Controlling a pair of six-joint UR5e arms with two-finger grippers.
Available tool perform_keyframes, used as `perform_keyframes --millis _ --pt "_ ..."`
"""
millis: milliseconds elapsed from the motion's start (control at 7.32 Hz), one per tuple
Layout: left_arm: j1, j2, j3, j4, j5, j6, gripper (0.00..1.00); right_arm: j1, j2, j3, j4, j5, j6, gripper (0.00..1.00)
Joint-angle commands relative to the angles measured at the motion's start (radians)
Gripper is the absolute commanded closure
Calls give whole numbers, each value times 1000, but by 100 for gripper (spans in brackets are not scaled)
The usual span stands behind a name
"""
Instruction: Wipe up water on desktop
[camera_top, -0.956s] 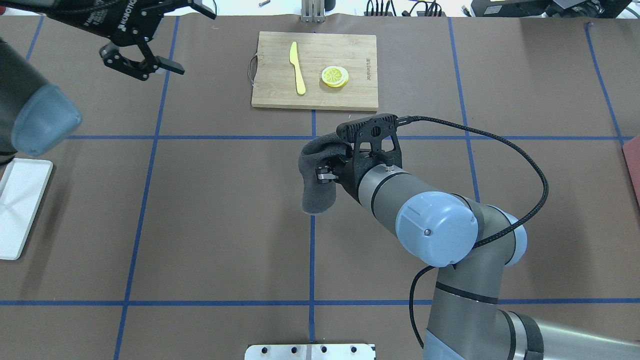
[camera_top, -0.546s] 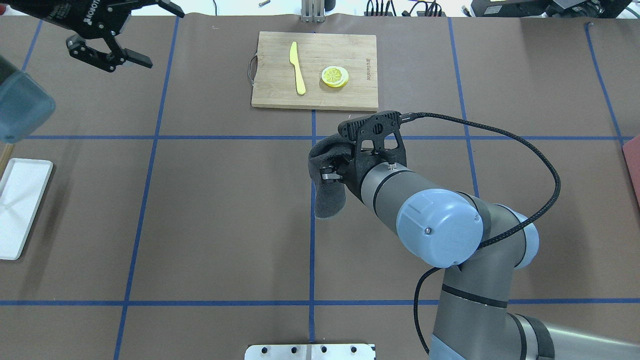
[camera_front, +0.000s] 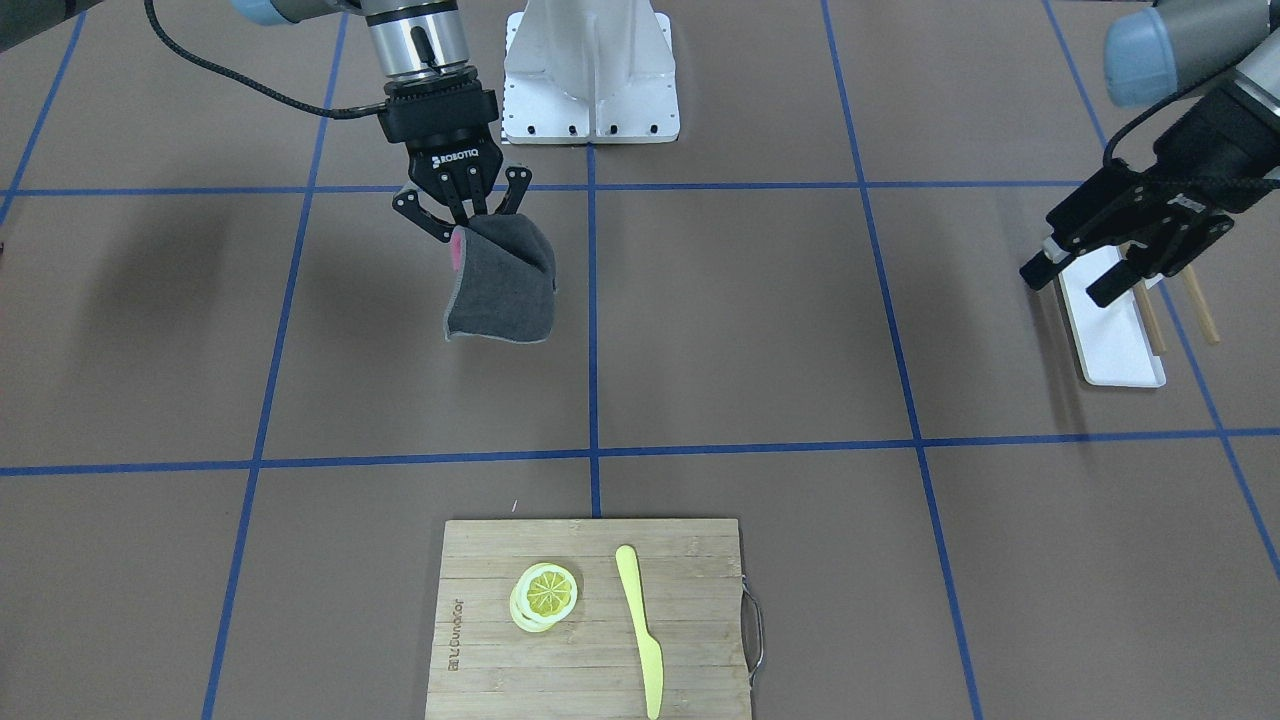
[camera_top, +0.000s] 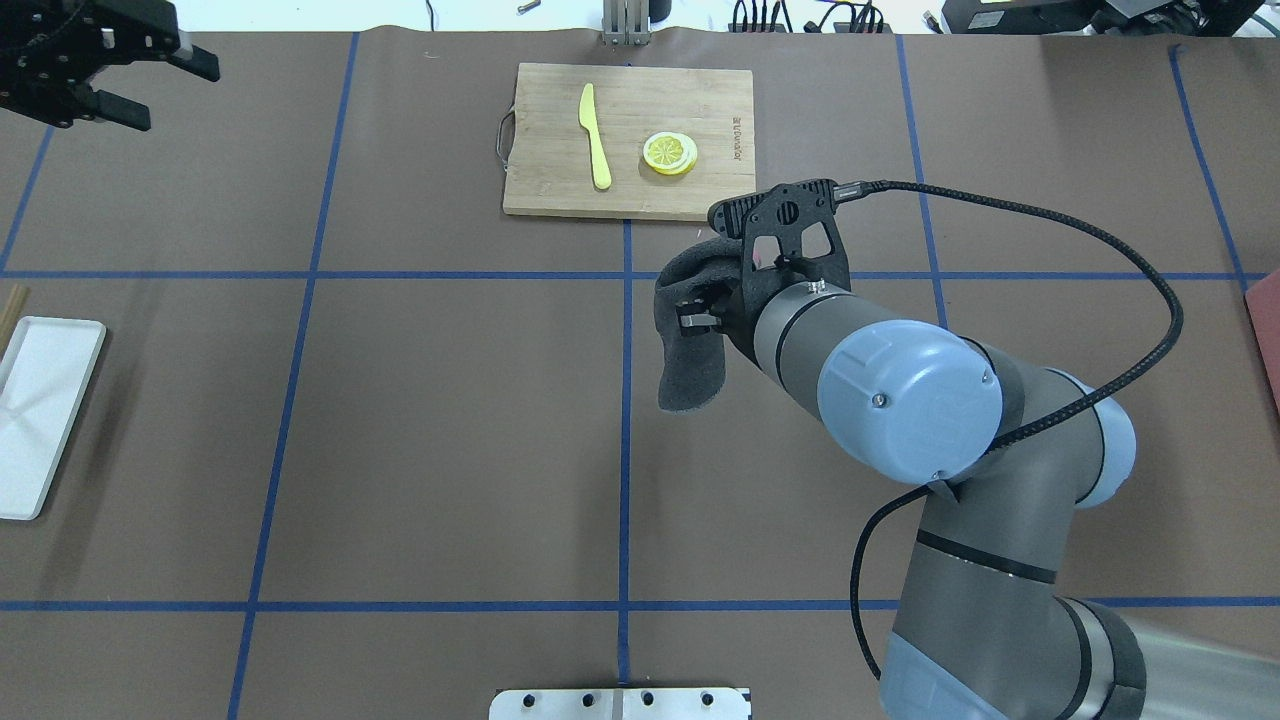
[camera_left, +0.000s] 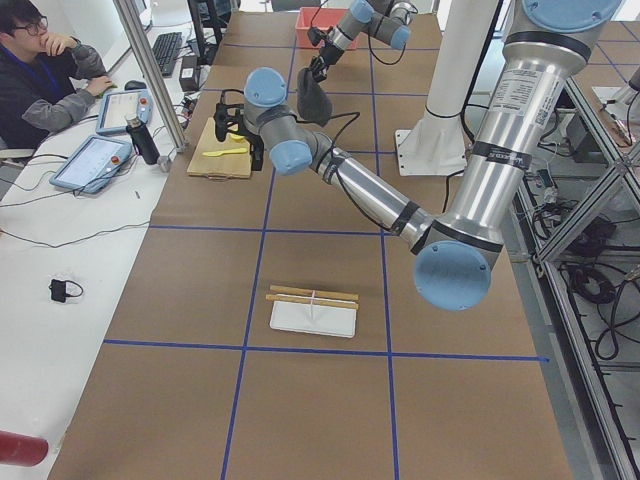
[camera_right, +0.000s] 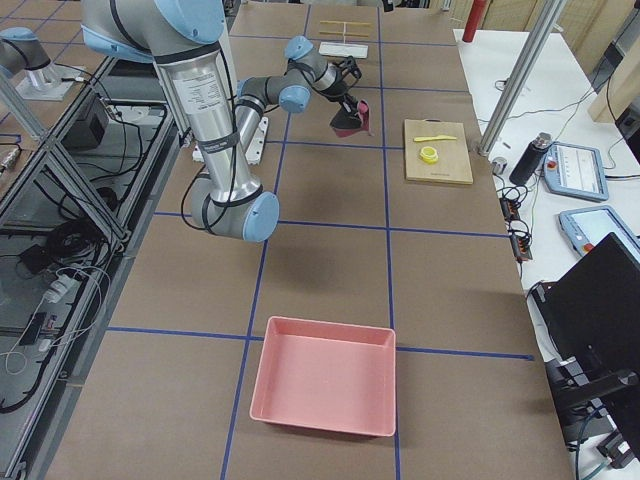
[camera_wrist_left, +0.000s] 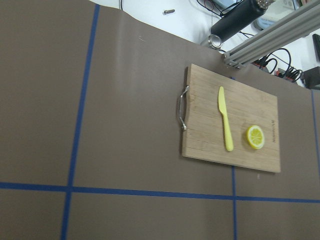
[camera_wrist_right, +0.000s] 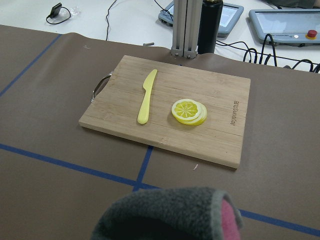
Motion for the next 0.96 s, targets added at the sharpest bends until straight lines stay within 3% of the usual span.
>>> perform_keyframes --millis 0,273,546,819 --pt "-94 63 2 170 21 414 1 39 -2 -1 -33 21 -37 100" --pt "-167 101 5 364 123 782 1 65 -2 1 -109 52 -66 100" --pt "-280 124 92 532 139 1109 1 66 -2 55 -267 61 -88 100" --pt "-354 200 207 531 135 1294 1 80 -4 74 -301 117 -93 100"
